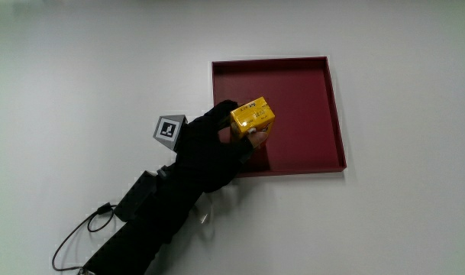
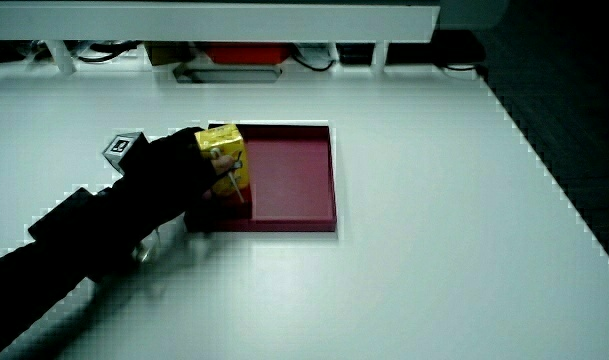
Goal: Place ice redtea
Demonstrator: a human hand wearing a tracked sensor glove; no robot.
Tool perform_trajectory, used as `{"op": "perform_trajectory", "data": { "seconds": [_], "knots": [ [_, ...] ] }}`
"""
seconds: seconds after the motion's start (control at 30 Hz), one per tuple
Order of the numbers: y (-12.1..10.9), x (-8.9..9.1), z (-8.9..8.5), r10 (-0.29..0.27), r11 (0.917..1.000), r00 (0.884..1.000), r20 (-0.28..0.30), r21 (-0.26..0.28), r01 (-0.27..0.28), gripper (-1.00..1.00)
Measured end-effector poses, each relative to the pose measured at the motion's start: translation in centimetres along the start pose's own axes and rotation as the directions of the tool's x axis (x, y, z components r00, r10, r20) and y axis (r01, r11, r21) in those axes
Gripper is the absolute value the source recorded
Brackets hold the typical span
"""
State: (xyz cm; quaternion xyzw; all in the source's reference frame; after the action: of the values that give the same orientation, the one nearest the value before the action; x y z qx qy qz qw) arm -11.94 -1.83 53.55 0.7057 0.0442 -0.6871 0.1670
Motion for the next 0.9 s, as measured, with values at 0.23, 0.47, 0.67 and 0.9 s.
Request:
{"op": "perform_trajectory", "data": {
  "seconds": [0.23, 0.47, 0.67, 0.9],
  "knots": [
    [-0.2, -0.2, 0.0, 0.013, 0.9999, 0.999, 0.03, -0.007, -0.013, -0.34],
    [-0.6, 0.6, 0.4, 0.024, 0.9995, 0.999, 0.041, -0.023, -0.023, -0.56],
    [-1.4, 2.2, 1.1, 0.013, 0.9965, 1.0, -0.001, -0.082, -0.013, -0.75],
    [-3.3, 4.4, 2.7, 0.064, 0.987, 0.995, -0.074, -0.143, -0.074, -0.97]
  ]
}}
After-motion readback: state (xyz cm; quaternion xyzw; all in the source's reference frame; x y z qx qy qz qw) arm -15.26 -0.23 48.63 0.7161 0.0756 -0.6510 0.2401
